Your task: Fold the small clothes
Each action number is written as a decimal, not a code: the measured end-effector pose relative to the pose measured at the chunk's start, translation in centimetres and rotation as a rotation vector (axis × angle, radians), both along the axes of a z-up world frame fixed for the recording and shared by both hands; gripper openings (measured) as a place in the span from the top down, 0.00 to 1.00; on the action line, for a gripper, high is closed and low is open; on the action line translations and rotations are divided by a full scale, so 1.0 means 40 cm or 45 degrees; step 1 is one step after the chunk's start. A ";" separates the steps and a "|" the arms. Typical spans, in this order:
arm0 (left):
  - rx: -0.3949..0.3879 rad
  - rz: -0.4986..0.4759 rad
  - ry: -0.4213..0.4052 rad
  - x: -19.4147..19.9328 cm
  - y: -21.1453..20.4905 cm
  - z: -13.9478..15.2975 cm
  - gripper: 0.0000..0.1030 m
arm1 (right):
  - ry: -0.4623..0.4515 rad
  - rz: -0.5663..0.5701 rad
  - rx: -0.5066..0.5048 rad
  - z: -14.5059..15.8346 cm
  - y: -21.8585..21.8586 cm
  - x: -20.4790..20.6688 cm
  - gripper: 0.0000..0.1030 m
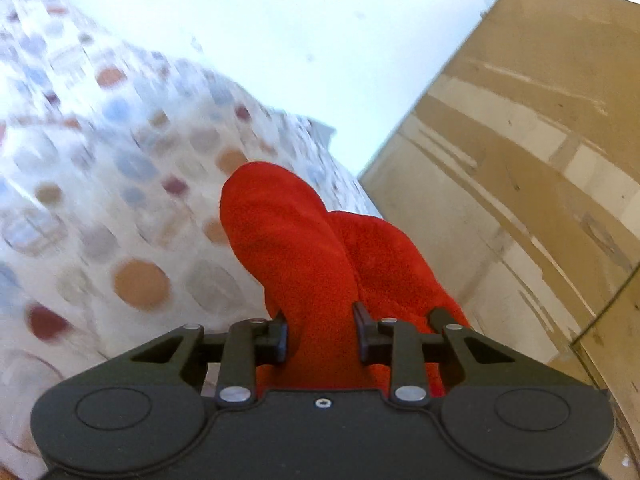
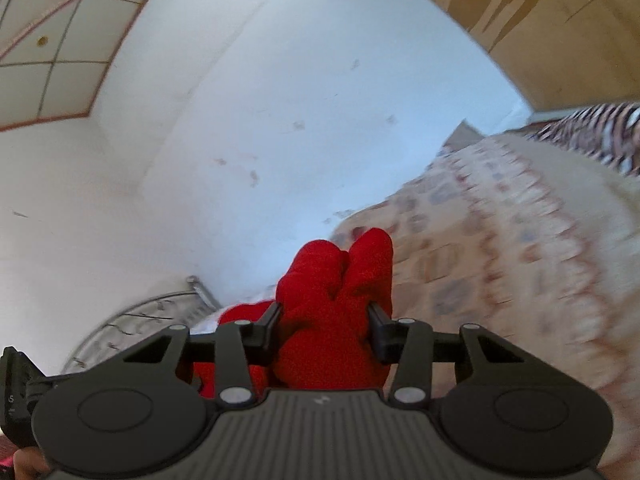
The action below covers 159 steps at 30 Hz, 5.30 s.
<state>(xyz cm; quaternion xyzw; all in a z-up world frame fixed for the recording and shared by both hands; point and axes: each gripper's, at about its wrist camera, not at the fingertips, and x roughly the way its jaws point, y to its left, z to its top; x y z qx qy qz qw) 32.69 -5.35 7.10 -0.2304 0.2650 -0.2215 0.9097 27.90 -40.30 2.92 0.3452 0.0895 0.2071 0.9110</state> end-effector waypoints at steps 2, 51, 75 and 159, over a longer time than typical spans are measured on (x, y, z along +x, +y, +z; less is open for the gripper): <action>0.046 0.060 -0.023 -0.001 0.045 0.021 0.70 | 0.006 0.040 0.017 -0.004 0.048 0.033 0.53; 0.307 0.421 -0.189 -0.345 0.171 0.086 0.01 | -0.188 -0.218 -0.425 0.171 0.168 -0.349 0.00; 0.447 0.533 -0.314 -0.602 0.168 0.091 0.01 | -0.425 -0.351 -0.588 0.190 0.231 -0.608 0.00; 0.605 0.632 -0.323 -0.900 0.119 -0.239 0.01 | -0.151 -0.452 -0.761 -0.099 0.276 -0.850 0.00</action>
